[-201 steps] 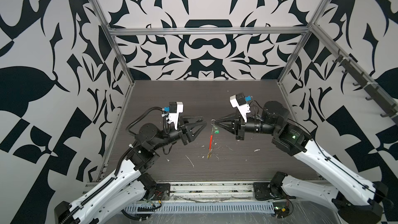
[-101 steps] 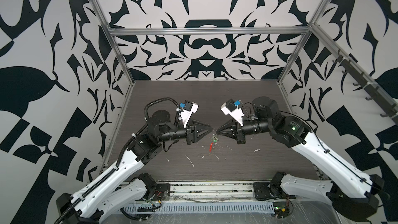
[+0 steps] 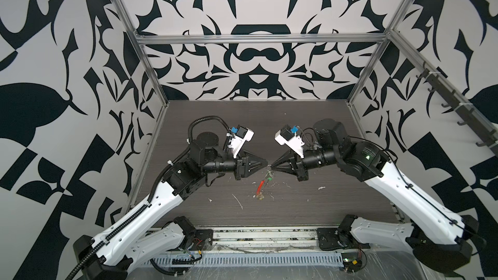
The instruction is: Remove the keys from the keyring
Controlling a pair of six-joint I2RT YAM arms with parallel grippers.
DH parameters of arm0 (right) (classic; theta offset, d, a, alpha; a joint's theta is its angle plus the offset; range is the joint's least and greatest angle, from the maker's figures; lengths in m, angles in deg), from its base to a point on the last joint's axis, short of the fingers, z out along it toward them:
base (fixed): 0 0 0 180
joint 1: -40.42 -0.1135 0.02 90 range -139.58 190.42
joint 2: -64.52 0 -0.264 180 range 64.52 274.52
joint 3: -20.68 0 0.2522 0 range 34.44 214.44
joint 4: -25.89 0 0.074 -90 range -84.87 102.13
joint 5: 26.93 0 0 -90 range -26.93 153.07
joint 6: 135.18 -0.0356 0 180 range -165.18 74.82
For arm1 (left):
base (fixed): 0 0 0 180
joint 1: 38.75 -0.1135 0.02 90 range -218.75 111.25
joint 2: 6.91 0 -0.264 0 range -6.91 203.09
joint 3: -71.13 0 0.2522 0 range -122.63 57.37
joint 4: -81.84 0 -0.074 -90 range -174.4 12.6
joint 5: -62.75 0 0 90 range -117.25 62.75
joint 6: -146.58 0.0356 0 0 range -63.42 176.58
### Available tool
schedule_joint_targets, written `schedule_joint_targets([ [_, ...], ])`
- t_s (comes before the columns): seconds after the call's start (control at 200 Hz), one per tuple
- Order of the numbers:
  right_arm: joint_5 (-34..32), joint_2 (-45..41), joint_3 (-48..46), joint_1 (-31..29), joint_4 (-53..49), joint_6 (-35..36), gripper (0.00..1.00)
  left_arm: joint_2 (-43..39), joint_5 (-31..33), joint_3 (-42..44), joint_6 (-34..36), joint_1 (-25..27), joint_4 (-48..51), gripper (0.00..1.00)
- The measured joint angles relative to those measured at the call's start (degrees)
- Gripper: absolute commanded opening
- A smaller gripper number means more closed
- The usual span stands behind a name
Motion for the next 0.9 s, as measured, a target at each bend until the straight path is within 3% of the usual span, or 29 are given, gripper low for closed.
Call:
schedule_joint_targets([
  [0.105, -0.3, 0.0, 0.0, 0.0, -0.5, 0.1, 0.0, -0.1, 0.0, -0.1, 0.5, 0.0, 1.0, 0.38],
  [0.425, -0.3, 1.1, 0.2, 0.0, -0.5, 0.1, 0.0, -0.6, -1.0, -0.1, 1.2, 0.0, 2.4, 0.33],
  [0.9, -0.3, 2.0, 0.3, 0.0, -0.6, 0.1, 0.0, 0.3, -2.1, -0.6, 2.2, 0.6, 2.9, 0.09],
])
